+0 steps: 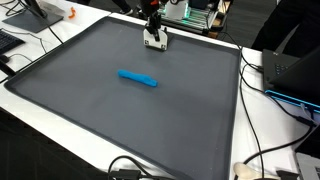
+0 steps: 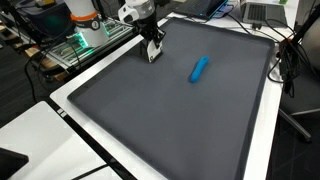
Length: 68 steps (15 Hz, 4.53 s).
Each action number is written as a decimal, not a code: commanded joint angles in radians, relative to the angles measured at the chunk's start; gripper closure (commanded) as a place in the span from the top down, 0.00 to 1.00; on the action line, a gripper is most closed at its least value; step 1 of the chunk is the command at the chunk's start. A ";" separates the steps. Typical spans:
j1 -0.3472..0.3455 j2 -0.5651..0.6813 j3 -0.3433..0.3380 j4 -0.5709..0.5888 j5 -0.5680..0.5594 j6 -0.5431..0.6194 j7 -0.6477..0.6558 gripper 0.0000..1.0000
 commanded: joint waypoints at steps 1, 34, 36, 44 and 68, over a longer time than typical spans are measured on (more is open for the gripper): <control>0.001 -0.050 -0.003 -0.021 0.001 0.000 0.026 0.01; 0.007 0.232 -0.019 0.778 -0.585 -0.692 -0.609 0.04; 0.008 0.239 -0.019 0.786 -0.585 -0.696 -0.614 0.04; 0.029 0.282 -0.019 0.831 -0.707 -0.724 -0.668 0.01; 0.091 0.491 0.060 1.009 -0.745 -0.750 -1.008 0.01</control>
